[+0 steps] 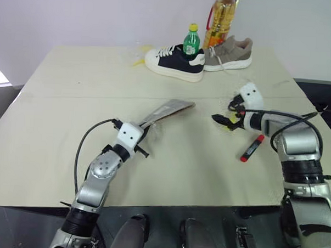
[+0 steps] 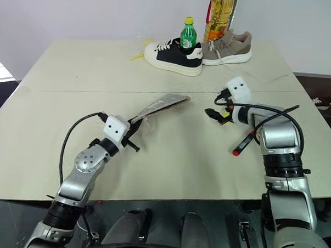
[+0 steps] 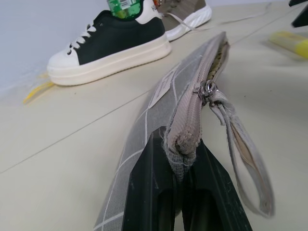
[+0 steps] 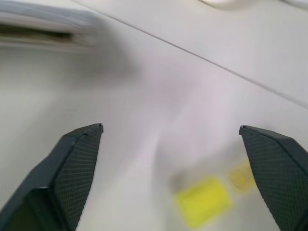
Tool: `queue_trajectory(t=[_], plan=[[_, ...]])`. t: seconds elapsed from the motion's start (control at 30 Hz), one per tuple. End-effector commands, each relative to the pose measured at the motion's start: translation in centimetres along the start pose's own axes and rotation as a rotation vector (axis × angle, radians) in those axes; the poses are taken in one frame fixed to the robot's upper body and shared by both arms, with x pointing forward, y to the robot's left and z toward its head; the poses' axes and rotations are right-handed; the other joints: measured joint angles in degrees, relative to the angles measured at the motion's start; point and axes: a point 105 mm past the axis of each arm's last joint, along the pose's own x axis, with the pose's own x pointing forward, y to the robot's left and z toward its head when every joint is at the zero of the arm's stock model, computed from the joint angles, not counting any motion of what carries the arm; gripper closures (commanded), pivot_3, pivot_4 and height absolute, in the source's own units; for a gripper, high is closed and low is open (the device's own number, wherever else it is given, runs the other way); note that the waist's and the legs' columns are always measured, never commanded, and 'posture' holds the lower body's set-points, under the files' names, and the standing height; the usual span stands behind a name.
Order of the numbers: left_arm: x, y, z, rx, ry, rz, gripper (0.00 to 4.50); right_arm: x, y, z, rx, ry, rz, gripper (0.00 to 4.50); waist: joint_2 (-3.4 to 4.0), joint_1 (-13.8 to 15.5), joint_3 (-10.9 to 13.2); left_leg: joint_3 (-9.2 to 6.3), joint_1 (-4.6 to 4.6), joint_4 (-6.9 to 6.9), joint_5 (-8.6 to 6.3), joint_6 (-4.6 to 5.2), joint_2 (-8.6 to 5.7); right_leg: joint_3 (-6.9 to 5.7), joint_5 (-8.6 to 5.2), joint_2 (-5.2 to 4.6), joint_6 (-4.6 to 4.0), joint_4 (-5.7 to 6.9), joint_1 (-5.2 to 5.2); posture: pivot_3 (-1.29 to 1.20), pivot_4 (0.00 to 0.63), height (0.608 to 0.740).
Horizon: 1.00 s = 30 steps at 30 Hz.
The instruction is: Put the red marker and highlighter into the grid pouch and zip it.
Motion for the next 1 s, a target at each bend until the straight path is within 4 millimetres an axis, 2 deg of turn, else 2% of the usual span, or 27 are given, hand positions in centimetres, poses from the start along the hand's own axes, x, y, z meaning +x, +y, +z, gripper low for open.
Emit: queue_trajectory(t=[0.03,0.33,0.4,0.47,0.5,0.6,0.63,0.7,0.8,0.87,1.0], plan=[[0.1,0.6,1.8,0.019,-0.071,0.013,4.5,0.8,-1.8,0.3,0.065,0.0,-0.181,0.06,0.02,0.1,0.0,0.0,0.0,-0.01,0.01,-0.01,0.0,0.01,0.0,0.0,0.0,0.01,-0.01,0.0,0.15,0.734],[0.2,0.7,2.3,0.014,-0.093,0.032,4.5,1.9,-2.4,-2.5,0.212,0.1,-0.3,0.06,0.03,0.1,0.0,0.0,0.0,0.0,0.04,-0.03,-0.09,0.01,0.01,-0.02,0.0,0.02,0.03,0.0,0.15,0.734],[0.1,0.7,2.2,0.012,-0.093,0.033,4.5,1.9,-2.4,-2.7,0.226,0.103,-0.3,0.57,0.04,0.1,0.0,0.0,0.0,0.0,0.04,-0.03,-0.09,0.01,0.01,-0.02,0.0,0.03,0.03,0.0,0.15,0.734],[0.1,0.7,2.2,0.012,-0.093,0.033,4.5,2.0,-2.1,-2.8,0.23,0.105,-0.288,1.28,0.04,0.0,0.0,0.0,0.0,0.0,0.04,-0.03,-0.09,0.01,0.01,-0.01,0.01,0.04,0.03,0.0,0.15,0.734],[0.1,0.7,2.2,0.012,-0.093,0.033,4.5,2.0,-1.9,-2.8,0.229,0.105,-0.28,1.92,0.04,0.0,0.0,0.0,0.01,0.0,0.04,-0.03,-0.09,0.01,0.01,-0.01,0.01,0.04,0.03,0.0,0.15,0.734],[0.1,0.9,2.3,0.01,-0.097,0.04,4.5,1.9,-1.6,-2.3,0.216,0.092,-0.268,3.42,0.04,-0.2,0.0,0.0,0.02,0.0,0.04,-0.02,-0.09,0.01,0.01,-0.01,0.01,0.06,0.03,0.0,0.15,0.734],[0.1,1.0,2.4,0.008,-0.1,0.044,4.5,1.9,-1.4,-1.9,0.189,0.077,-0.257,3.64,0.04,-0.2,0.0,0.0,0.02,0.0,0.04,-0.02,-0.09,0.01,0.01,-0.01,0.01,0.06,0.03,0.0,0.15,0.734],[-0.1,1.3,2.6,-0.003,-0.109,0.052,4.5,1.7,-0.8,-0.1,0.048,0.012,-0.203,3.63,0.05,-0.3,0.0,0.0,0.02,0.0,0.04,-0.02,-0.09,0.01,0.01,-0.01,0.01,0.06,0.03,0.0,0.15,0.734],[-0.5,1.8,2.8,-0.018,-0.113,0.058,4.5,0.6,1.3,3.6,-0.273,-0.152,-0.062,3.63,0.08,-0.7,0.0,0.01,0.01,0.0,0.04,-0.02,-0.09,0.01,0.01,0.0,0.03,0.06,0.02,0.0,0.15,0.734],[-0.7,1.9,2.7,-0.018,-0.109,0.054,4.5,-0.5,3.0,5.3,-0.465,-0.249,0.044,3.63,0.08,-1.1,0.0,0.01,0.01,0.0,0.04,-0.02,-0.1,0.0,0.02,0.0,0.08,0.05,0.03,0.0,0.15,0.734],[-1.0,2.0,2.6,-0.017,-0.103,0.048,4.5,-2.1,4.9,5.8,-0.599,-0.312,0.196,3.63,0.02,-1.2,0.0,0.0,0.06,0.0,0.03,-0.02,-0.07,-0.01,0.03,0.02,0.13,0.03,0.11,0.0,0.15,0.734]])
